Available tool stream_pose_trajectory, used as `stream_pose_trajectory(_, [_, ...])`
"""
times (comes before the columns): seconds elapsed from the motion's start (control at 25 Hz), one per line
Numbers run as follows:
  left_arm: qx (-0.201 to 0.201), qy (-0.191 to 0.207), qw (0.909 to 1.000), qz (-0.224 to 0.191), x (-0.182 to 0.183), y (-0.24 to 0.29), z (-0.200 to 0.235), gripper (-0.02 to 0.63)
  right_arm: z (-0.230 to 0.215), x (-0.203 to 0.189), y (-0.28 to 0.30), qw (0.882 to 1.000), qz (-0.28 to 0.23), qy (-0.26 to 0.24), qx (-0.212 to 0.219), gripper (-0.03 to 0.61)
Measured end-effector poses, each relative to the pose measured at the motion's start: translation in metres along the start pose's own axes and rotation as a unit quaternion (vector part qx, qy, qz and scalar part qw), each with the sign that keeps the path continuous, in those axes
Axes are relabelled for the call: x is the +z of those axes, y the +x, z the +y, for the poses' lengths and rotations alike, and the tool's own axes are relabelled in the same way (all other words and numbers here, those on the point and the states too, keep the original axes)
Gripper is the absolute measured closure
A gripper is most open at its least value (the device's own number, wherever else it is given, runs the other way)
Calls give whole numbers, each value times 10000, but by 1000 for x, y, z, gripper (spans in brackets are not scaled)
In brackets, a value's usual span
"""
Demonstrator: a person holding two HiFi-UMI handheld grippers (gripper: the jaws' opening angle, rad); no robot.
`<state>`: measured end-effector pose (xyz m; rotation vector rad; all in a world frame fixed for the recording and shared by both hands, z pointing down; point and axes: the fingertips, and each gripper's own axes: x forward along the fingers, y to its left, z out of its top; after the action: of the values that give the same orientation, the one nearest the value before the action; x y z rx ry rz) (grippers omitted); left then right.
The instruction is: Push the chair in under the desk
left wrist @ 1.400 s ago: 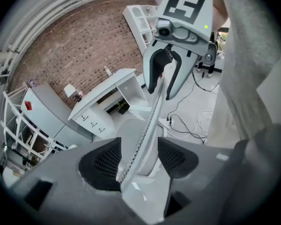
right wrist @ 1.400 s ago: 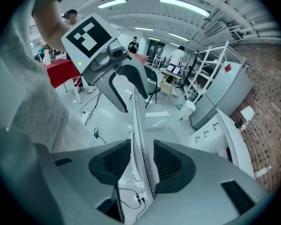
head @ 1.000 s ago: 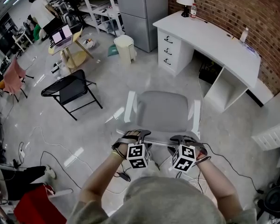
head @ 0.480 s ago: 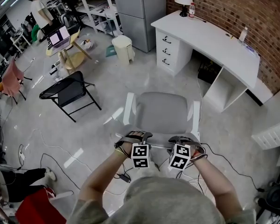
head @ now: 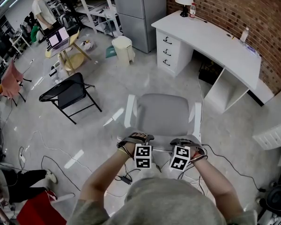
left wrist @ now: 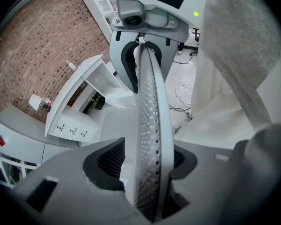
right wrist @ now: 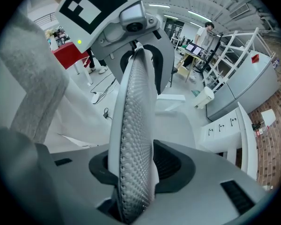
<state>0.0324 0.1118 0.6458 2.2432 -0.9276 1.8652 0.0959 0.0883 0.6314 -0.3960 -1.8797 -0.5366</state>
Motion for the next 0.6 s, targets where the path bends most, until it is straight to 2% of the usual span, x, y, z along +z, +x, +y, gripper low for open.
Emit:
stream_pose_trajectory(0.2, [-116,14,9999,-61,2,3,-4,422,0,0,1,9999,-112,73,-5,450])
stream_pose_trajectory(0.6, [-15,488,9988,-51,2,3,-6,525,3,-2,4,9996,-17,-279,-84,527])
